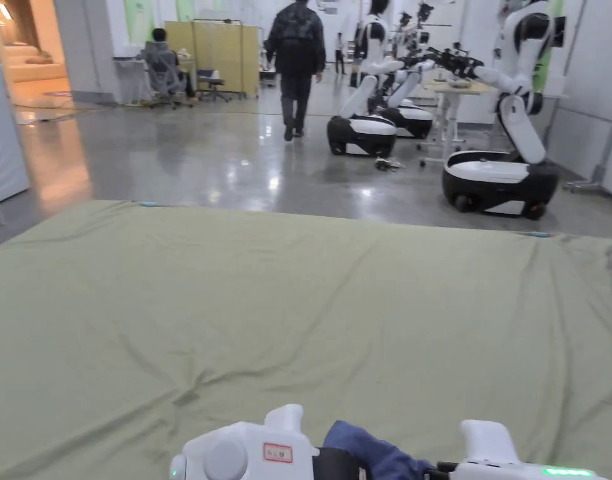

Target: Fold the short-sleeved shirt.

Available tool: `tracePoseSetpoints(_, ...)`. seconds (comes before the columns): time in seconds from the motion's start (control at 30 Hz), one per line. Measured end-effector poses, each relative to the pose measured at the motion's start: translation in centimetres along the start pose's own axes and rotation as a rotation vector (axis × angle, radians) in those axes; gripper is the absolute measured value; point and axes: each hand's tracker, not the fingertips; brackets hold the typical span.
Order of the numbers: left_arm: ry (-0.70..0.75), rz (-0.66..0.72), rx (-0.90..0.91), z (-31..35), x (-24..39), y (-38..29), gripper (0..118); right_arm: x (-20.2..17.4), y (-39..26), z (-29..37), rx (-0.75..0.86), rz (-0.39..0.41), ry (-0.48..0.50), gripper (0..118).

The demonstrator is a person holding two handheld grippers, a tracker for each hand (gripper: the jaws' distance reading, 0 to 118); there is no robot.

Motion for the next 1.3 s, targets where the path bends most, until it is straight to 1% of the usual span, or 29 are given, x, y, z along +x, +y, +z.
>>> tracePoseSetpoints(0.1,0.079,-0.084,0.071,4.9,-1.5,1.2,40,-1.1,0.5,1.3,0.011,0.071,-0.016,0)
tracePoseSetpoints(0.17,0.161,-0.103,0.120,8.7,-3.3,2.1,40,-1.7,0.6,1.7,0.013,0.093,-0.008,0)
tracePoseSetpoints(0.23,0.246,-0.114,0.172,13.0,-6.5,3.6,40,-1.9,0.4,1.5,0.008,0.096,0.010,0)
tracePoseSetpoints(0.33,0.457,-0.048,0.215,19.2,-11.8,6.0,40,-2.3,0.0,0.6,-0.007,0.093,0.017,0)
tracePoseSetpoints(0.4,0.541,-0.006,0.227,22.5,-15.0,6.8,40,-2.7,-0.2,0.3,-0.011,0.107,0.008,0)
tracePoseSetpoints(0.47,0.614,0.012,0.188,24.5,-17.2,7.2,40,-3.0,-0.1,-0.2,-0.018,0.110,0.014,0)
tracePoseSetpoints(0.53,0.648,0.022,0.184,25.3,-18.5,7.4,42,-3.2,0.2,-0.6,-0.025,0.109,0.022,0)
tracePoseSetpoints(0.57,0.637,0.040,0.195,25.6,-19.2,7.5,44,-3.3,0.4,-0.8,-0.027,0.111,0.022,0)
tracePoseSetpoints(0.63,0.665,0.073,0.214,25.7,-19.2,7.5,66,-3.4,0.9,-0.7,-0.031,0.114,0.020,0)
tracePoseSetpoints(0.67,0.735,0.074,0.226,25.9,-19.1,7.8,76,-3.4,1.1,-0.4,-0.029,0.122,0.011,0)
tracePoseSetpoints(0.7,0.781,0.050,0.242,26.3,-19.2,8.1,82,-3.3,1.3,-0.1,-0.020,0.136,-0.003,0)
tracePoseSetpoints(0.77,0.852,0.027,0.286,27.5,-18.3,8.5,82,-2.8,1.5,0.4,-0.003,0.141,-0.043,0)
tracePoseSetpoints(0.83,0.928,0.035,0.387,29.0,-17.0,8.9,82,-1.8,1.4,0.9,0.008,0.117,-0.060,0)
tracePoseSetpoints(0.87,0.959,0.010,0.432,29.4,-15.7,8.9,83,-1.3,1.4,1.1,0.008,0.105,-0.069,0)
tracePoseSetpoints(0.9,0.965,-0.046,0.474,29.8,-14.3,9.0,83,-0.9,1.4,1.3,0.014,0.097,-0.092,0)
tracePoseSetpoints(0.93,0.984,-0.120,0.478,29.4,-12.5,9.1,83,-0.6,1.5,1.6,0.025,0.096,-0.124,0)
tracePoseSetpoints(0.97,0.986,-0.227,0.448,28.3,-10.4,8.9,83,-0.5,1.6,1.9,0.038,0.118,-0.162,0)
tracePoseSetpoints(1.03,0.894,-0.501,0.389,25.7,-6.0,7.7,82,-0.7,2.2,2.6,0.057,0.155,-0.222,0)
tracePoseSetpoints(1.07,0.857,-0.560,0.404,24.1,-3.9,7.0,82,-0.9,2.5,3.0,0.067,0.160,-0.218,0)
tracePoseSetpoints(1.1,0.792,-0.586,0.389,22.5,-1.7,6.6,82,-1.1,2.9,3.5,0.078,0.171,-0.222,0)
tracePoseSetpoints(1.13,0.699,-0.567,0.364,20.8,0.2,6.3,82,-1.4,3.2,4.0,0.092,0.188,-0.233,0)
tracePoseSetpoints(1.2,0.546,-0.583,0.283,18.0,2.7,6.0,82,-1.9,3.6,5.1,0.133,0.217,-0.256,0)
tracePoseSetpoints(1.27,0.512,-0.663,0.295,14.9,5.6,5.0,82,-2.2,3.8,6.1,0.168,0.218,-0.259,0)
tracePoseSetpoints(1.3,0.519,-0.699,0.314,13.7,6.3,4.7,82,-2.2,3.8,6.5,0.187,0.216,-0.260,0)
